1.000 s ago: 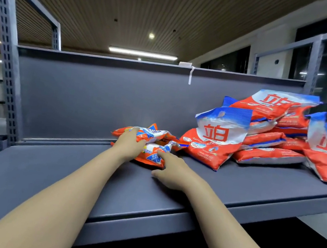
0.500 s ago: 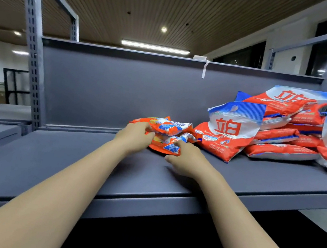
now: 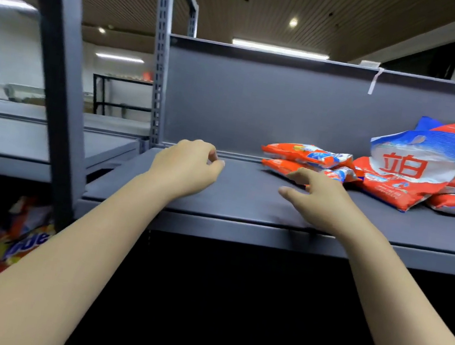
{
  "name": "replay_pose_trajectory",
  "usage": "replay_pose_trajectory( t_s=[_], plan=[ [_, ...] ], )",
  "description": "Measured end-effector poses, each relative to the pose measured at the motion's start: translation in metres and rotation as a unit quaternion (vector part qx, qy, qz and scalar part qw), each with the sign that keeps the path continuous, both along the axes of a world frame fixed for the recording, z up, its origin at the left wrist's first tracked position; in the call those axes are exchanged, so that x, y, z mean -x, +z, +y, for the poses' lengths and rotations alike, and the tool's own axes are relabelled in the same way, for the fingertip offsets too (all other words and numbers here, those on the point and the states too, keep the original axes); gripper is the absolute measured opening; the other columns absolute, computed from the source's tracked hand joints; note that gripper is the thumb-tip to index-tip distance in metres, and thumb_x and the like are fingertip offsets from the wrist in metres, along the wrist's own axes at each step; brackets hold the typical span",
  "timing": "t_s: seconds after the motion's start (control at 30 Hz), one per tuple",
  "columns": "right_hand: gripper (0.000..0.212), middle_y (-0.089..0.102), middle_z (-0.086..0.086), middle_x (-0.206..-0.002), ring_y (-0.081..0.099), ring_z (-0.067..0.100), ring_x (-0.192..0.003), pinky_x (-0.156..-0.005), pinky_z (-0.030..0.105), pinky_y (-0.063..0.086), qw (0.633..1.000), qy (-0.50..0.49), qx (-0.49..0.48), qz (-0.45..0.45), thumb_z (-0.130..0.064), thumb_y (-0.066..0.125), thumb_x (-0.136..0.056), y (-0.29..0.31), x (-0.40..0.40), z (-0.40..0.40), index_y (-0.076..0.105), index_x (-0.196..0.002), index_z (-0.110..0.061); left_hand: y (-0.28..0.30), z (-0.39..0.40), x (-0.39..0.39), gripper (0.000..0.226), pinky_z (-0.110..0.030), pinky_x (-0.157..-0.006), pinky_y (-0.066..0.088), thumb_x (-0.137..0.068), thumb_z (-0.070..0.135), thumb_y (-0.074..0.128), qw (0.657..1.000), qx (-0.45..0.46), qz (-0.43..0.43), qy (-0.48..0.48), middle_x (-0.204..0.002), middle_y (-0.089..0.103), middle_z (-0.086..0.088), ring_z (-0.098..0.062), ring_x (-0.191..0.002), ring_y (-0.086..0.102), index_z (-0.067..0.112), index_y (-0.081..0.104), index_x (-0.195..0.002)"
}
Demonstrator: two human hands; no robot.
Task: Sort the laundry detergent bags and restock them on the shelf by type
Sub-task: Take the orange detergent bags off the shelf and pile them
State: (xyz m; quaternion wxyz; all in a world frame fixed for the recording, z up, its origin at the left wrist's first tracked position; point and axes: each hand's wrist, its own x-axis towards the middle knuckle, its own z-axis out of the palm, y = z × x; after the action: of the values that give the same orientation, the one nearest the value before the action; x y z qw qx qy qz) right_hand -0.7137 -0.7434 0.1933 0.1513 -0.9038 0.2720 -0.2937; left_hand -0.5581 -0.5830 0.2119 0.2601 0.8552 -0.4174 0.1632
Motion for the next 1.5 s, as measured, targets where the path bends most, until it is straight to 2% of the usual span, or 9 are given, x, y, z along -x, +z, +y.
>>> replay_pose_trajectory(
  t_s=[0.2,0.37,0.67,0.83,0.97,1.13,1.3,1.4,1.5],
  plan=[
    [0.036,0.062,-0.008,-0.122,0.058,0.014,-0.110,-0.097,0.042,0.046,0.999,0.028,-0.020,-0.026,-0.042,0.058,-0.088,-0.012,-0.004,0.082,0.059,-0.121,-0.027,-0.019,0.097,0.000,0.024,-0.033,-0.083,0.047,-0.092,0.044,0.046,0.998,0.050,0.014,-0.028,-0.102,0.065,0.013,-0.015,-0.098,0.059,0.029,0.065,-0.098],
    [0.034,0.065,-0.010,-0.112,0.060,0.010,-0.105,-0.096,0.035,0.046,0.998,0.045,-0.037,-0.021,-0.045,0.059,-0.085,-0.036,-0.015,0.166,0.063,-0.115,-0.030,-0.046,0.188,-0.011,0.023,-0.033,-0.081,0.050,-0.091,0.046,0.049,0.998,0.039,0.026,-0.030,-0.091,0.066,0.015,-0.014,-0.094,0.062,0.030,0.065,-0.096],
    [0.036,0.063,-0.017,-0.115,0.057,0.004,-0.108,-0.095,0.034,0.047,0.993,0.081,-0.079,0.036,-0.051,0.055,-0.083,-0.092,-0.076,0.292,0.060,-0.116,-0.038,-0.100,0.316,-0.069,0.024,-0.030,-0.074,0.043,-0.095,0.043,0.043,0.997,-0.053,0.034,0.043,-0.105,0.066,0.013,-0.017,-0.099,0.059,0.033,0.062,-0.104],
    [0.035,0.064,-0.015,-0.117,0.058,0.007,-0.109,-0.094,0.035,0.047,0.987,0.113,-0.087,0.077,-0.050,0.056,-0.085,-0.118,-0.127,0.331,0.060,-0.117,-0.035,-0.123,0.365,-0.114,0.027,-0.036,-0.085,0.049,-0.096,0.045,0.041,0.989,-0.095,0.089,0.070,-0.112,0.064,0.013,-0.016,-0.105,0.057,0.033,0.059,-0.111],
    [0.040,0.061,-0.010,-0.125,0.058,0.010,-0.109,-0.094,0.032,0.047,0.979,0.133,-0.108,0.113,-0.045,0.056,-0.089,-0.134,-0.170,0.347,0.055,-0.125,-0.030,-0.136,0.387,-0.148,0.030,-0.033,-0.081,0.048,-0.097,0.045,0.040,0.980,-0.114,0.137,0.085,-0.103,0.064,0.009,-0.017,-0.098,0.058,0.029,0.058,-0.116],
    [0.044,0.056,-0.004,-0.132,0.054,0.014,-0.116,-0.095,0.031,0.046,0.972,0.132,-0.127,0.146,-0.038,0.054,-0.091,-0.146,-0.218,0.350,0.049,-0.133,-0.025,-0.150,0.387,-0.189,0.029,-0.029,-0.065,0.042,-0.097,0.045,0.040,0.970,-0.128,0.172,0.114,-0.084,0.057,0.011,-0.015,-0.080,0.056,0.026,0.058,-0.109],
    [0.039,0.059,-0.002,-0.128,0.058,0.019,-0.111,-0.093,0.035,0.048,0.971,0.113,-0.131,0.168,-0.038,0.053,-0.090,-0.158,-0.263,0.337,0.054,-0.126,-0.023,-0.161,0.367,-0.224,0.033,-0.030,-0.070,0.042,-0.097,0.046,0.039,0.965,-0.130,0.176,0.147,-0.107,0.063,-0.001,-0.022,-0.092,0.057,0.027,0.055,-0.118],
    [0.040,0.059,0.000,-0.126,0.058,0.020,-0.107,-0.088,0.033,0.050,0.968,0.103,-0.138,0.182,-0.037,0.053,-0.089,-0.166,-0.289,0.322,0.054,-0.126,-0.022,-0.170,0.351,-0.247,0.035,-0.032,-0.074,0.044,-0.095,0.046,0.041,0.962,-0.125,0.190,0.151,-0.111,0.062,-0.006,-0.028,-0.097,0.058,0.024,0.054,-0.120],
    [0.039,0.060,0.000,-0.120,0.061,0.022,-0.099,-0.084,0.034,0.053,0.964,0.069,-0.159,0.199,-0.041,0.053,-0.087,-0.173,-0.313,0.308,0.052,-0.122,-0.025,-0.179,0.334,-0.269,0.028,-0.034,-0.072,0.047,-0.091,0.040,0.047,0.956,-0.096,0.232,0.154,-0.099,0.062,-0.010,-0.030,-0.086,0.058,0.015,0.054,-0.100]
  ],
)
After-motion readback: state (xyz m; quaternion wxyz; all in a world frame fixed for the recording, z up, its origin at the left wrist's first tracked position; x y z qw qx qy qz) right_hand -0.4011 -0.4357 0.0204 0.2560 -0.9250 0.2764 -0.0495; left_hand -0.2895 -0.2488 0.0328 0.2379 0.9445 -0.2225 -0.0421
